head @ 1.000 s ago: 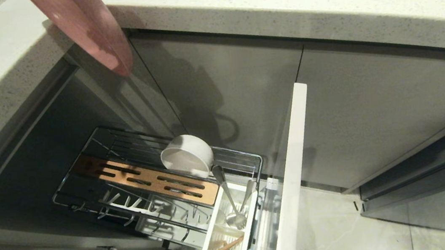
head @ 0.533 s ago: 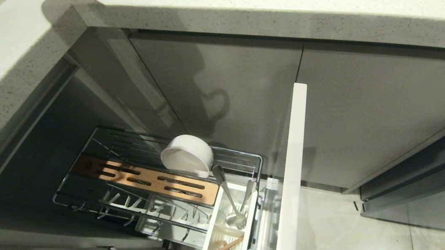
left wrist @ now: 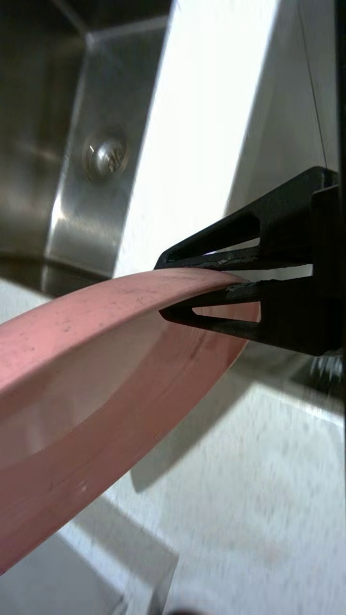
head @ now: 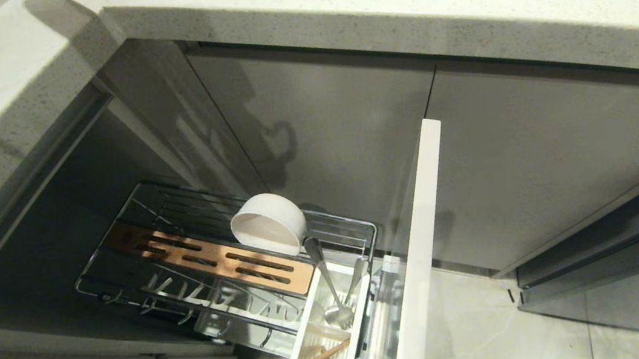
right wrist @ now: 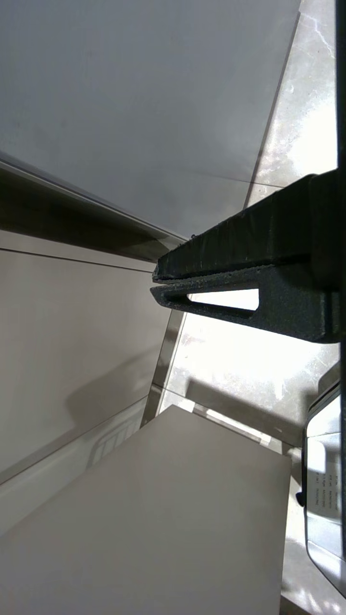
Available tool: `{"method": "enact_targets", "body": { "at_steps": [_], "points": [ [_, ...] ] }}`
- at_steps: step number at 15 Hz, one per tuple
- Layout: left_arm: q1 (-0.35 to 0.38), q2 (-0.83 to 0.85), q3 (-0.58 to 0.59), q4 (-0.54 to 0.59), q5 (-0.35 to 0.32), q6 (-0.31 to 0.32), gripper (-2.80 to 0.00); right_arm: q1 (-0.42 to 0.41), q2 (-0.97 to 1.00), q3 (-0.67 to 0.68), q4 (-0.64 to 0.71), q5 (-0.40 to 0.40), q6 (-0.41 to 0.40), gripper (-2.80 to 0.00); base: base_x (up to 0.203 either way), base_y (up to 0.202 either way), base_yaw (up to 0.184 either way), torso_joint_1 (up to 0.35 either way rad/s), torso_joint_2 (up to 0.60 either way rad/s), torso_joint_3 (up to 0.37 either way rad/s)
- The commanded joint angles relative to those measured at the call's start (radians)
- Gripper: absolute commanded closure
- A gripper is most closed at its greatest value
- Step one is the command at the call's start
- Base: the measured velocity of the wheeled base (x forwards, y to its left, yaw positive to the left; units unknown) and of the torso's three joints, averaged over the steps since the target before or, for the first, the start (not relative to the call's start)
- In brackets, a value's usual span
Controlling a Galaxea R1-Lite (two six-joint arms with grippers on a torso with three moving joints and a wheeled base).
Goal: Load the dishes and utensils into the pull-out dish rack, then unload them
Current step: Take the plate out of the cupboard
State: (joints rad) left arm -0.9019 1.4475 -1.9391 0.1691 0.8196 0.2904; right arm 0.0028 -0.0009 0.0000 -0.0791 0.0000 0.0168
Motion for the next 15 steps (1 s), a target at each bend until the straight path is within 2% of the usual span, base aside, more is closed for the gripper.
{"method": "enact_targets", "body": {
  "at_steps": [1, 8, 15],
  "points": [
    [0.087, -0.024, 0.0, 0.061, -0.04, 0.012, 0.0, 0.0, 0.001, 0.026, -0.001, 0.0, 0.0, 0.0, 0.0, 0.0, 0.0, 0.0, 0.0, 0.0],
    [0.277, -0.11, 0.002, 0.279, -0.166, 0.018, 0.0, 0.0, 0.001, 0.026, -0.001, 0.0, 0.0, 0.0, 0.0, 0.0, 0.0, 0.0, 0.0, 0.0],
    [0.445, -0.198, 0.001, 0.707, -0.336, 0.018, 0.0, 0.0, 0.001, 0.026, -0.001, 0.0, 0.0, 0.0, 0.0, 0.0, 0.0, 0.0, 0.0, 0.0]
  ]
}}
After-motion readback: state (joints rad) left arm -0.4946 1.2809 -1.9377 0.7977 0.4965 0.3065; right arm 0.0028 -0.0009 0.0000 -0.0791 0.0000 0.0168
